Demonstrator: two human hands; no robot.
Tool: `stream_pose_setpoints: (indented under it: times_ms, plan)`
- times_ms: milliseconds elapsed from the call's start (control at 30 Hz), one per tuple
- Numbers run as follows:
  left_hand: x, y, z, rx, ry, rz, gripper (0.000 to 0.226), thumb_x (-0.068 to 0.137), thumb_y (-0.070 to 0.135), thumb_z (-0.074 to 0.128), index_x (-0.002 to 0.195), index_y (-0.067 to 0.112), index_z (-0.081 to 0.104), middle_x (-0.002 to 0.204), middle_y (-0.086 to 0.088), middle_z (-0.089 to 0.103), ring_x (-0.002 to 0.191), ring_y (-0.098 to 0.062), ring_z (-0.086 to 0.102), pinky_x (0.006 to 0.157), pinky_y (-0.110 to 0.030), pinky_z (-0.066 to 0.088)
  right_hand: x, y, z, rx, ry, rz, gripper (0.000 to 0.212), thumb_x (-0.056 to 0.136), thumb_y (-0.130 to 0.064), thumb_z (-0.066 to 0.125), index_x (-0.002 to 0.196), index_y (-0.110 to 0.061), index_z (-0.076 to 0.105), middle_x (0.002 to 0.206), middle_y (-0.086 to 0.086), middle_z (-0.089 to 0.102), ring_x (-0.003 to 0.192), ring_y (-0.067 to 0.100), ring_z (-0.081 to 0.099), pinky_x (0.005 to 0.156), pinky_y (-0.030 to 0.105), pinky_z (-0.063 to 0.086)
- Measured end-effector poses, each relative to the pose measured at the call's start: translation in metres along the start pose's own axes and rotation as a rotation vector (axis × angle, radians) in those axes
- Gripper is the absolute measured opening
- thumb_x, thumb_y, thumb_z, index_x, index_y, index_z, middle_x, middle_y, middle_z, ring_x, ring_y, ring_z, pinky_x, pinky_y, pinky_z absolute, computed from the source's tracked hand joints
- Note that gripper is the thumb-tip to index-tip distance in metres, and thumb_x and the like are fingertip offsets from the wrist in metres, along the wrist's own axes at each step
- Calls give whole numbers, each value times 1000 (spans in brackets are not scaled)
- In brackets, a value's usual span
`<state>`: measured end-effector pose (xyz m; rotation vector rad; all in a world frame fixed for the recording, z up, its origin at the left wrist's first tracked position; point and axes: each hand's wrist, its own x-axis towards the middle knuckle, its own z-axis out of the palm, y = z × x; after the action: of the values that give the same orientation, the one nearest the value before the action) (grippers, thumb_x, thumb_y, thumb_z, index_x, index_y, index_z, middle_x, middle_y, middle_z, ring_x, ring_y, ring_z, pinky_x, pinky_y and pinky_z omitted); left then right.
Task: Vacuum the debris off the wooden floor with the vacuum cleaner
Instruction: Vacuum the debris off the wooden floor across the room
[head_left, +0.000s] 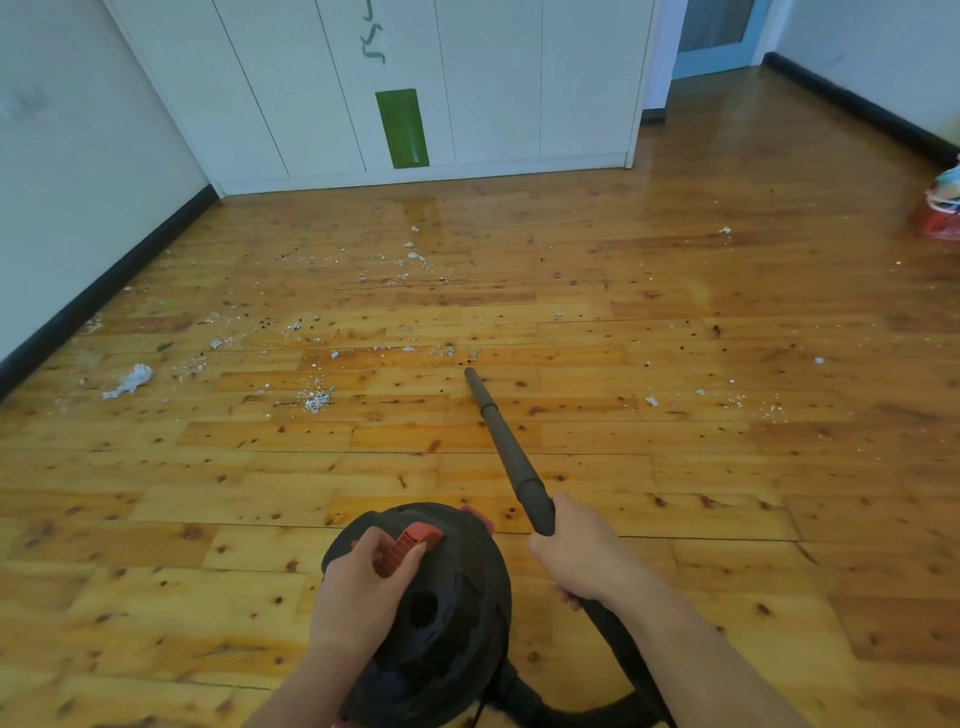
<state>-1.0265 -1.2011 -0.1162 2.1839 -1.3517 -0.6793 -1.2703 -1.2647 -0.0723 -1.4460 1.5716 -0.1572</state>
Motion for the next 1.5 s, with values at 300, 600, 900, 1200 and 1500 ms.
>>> stream_pose_setpoints:
  times_ms: [300,600,900,1200,1500]
  plan:
    - [16,3,-4,-14,-34,18,30,86,49,75,77,24,60,63,4,64,59,-11,61,56,-29,51,17,12,-17,-3,-12,-17,20,103,-22,53,121,-19,46,99,7,60,49,16,57,47,26,51]
    - [30,25,2,167,-143,-18,37,94,61,55,79,28,59,66,7,65,61,-7,61,60,-28,50,37,0,-56,-69,-61,-18,23,101,-24,55,122,-17,48,96,8,64,53,16,59,48,26,53]
    - [14,61,29,-51,-141,-254,27,103,46,46,88,30,61,85,8,69,81,-13,64,79,-35,53,23,11,-80,-399,-8,-9,28,99,-34,59,124,-24,51,98,1,64,69,15,70,64,33,63]
    - [15,63,41,-199,-195,-453,39,98,20,54,132,2,51,103,-15,68,84,-28,66,82,-43,59,23,23,-125,-566,96,-24,20,97,-33,63,114,-25,55,99,-3,61,84,11,64,73,25,56]
    - [-22,73,37,-194,-123,-471,49,102,18,52,147,2,39,120,-17,65,97,-29,65,76,-35,53,20,26,-131,-654,164,-131,27,97,-26,65,121,-23,54,101,-5,56,86,9,59,79,29,57]
